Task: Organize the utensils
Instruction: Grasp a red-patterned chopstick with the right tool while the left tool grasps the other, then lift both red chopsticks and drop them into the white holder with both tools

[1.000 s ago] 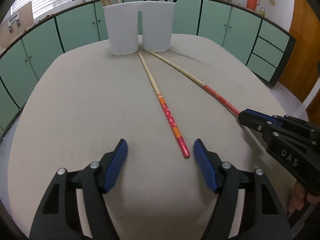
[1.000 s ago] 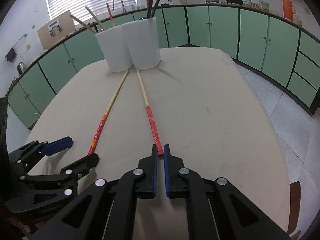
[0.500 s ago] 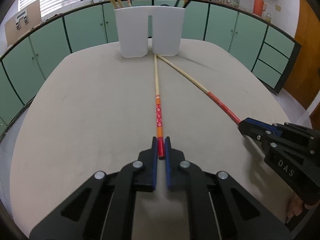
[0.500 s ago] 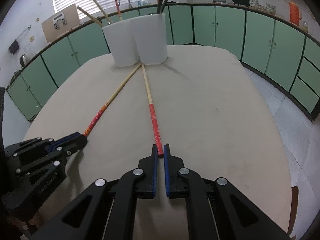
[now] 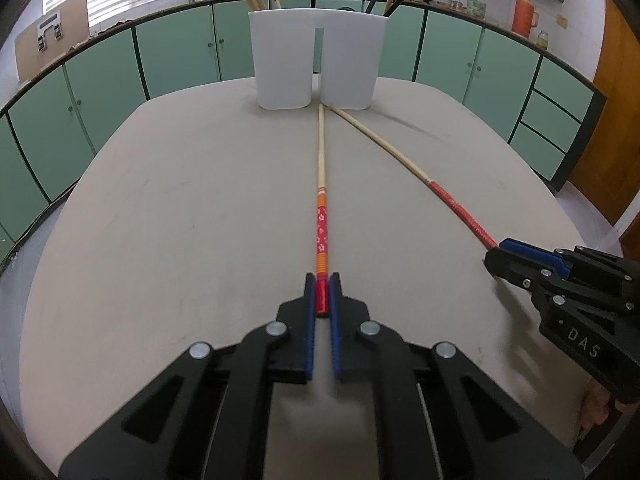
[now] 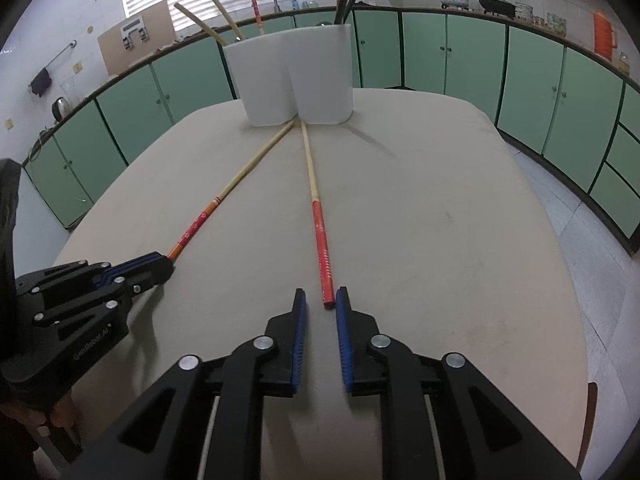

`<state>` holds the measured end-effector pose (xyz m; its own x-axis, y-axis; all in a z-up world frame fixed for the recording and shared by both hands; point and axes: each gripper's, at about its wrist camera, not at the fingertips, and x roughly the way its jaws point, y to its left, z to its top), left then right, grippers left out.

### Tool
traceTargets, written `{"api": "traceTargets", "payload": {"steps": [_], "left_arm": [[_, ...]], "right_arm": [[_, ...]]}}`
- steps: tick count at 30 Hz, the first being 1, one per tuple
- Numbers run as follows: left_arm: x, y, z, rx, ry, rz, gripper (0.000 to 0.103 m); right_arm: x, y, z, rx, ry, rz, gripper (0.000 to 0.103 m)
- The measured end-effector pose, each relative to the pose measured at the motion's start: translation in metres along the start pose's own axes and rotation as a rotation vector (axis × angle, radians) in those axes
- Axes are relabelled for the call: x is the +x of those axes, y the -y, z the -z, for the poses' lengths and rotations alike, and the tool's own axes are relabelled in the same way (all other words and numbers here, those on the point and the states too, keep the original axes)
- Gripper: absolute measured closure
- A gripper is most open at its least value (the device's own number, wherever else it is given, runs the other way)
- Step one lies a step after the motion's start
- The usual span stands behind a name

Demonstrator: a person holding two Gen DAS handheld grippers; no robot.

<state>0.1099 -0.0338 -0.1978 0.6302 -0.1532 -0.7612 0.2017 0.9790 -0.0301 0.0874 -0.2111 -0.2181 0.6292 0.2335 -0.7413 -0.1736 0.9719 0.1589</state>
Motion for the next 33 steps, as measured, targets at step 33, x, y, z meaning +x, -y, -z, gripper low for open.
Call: {"api": "traceTargets", "payload": {"steps": [33], "left_arm": [[-0.071, -0.006, -0.025, 0.046, 0.119, -0.024, 0.098]], "right_arm": [[-0.059, -0.002, -0.023, -0.066, 0.100, -0.022, 0.097]]}}
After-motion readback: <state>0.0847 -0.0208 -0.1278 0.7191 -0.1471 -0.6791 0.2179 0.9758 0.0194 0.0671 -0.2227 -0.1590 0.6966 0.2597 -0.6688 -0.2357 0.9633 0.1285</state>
